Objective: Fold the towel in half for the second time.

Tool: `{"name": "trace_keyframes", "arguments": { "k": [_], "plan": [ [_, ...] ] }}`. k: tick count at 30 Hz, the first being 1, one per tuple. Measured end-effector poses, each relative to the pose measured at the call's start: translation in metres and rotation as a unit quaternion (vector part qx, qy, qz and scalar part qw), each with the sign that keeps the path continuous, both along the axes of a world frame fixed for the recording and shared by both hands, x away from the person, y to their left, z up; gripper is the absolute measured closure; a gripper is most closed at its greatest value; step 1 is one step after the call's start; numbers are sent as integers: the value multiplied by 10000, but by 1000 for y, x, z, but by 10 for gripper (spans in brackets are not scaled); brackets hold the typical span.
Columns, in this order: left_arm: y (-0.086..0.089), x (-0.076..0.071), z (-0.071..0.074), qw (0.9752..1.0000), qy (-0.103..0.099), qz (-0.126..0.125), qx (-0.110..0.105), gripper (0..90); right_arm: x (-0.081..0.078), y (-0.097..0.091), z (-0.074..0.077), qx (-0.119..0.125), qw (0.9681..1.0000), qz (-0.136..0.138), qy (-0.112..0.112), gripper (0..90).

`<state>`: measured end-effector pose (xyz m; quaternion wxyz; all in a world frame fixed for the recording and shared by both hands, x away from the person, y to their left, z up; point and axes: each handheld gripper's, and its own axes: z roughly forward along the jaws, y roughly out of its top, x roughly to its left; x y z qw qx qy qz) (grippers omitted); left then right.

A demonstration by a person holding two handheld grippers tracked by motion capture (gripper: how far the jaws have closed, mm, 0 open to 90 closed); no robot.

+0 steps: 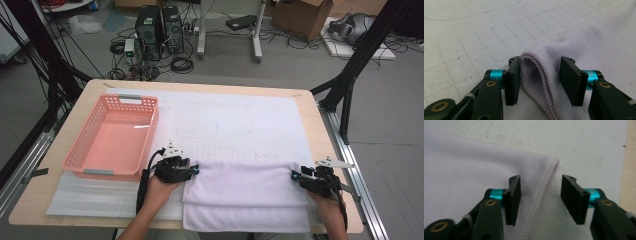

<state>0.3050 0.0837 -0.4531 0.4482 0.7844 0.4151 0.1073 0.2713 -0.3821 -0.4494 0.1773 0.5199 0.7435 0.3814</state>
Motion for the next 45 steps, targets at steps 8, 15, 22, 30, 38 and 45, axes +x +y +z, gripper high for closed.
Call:
{"name": "trace_keyframes", "arguments": {
  "k": [8,15,22,30,38,45],
  "plan": [
    [-1,-1,5,9989,158,370,-252,819,-1,-1,0,458,9987,196,97,839],
    [-2,25,21,9982,-240,529,-121,819,21,0,4,384,9992,51,-107,841],
    [-1,58,25,9950,-525,846,-110,817,51,10,12,255,9987,-145,-408,840],
    [5,76,22,9932,-582,935,-371,816,79,18,27,-91,9983,-241,-528,839],
    [5,72,21,9927,-519,968,-495,523,82,24,28,-236,9978,-379,-486,651],
    [13,57,21,9933,-584,810,-578,437,61,3,34,27,9977,-445,-516,580]
  ]
}}
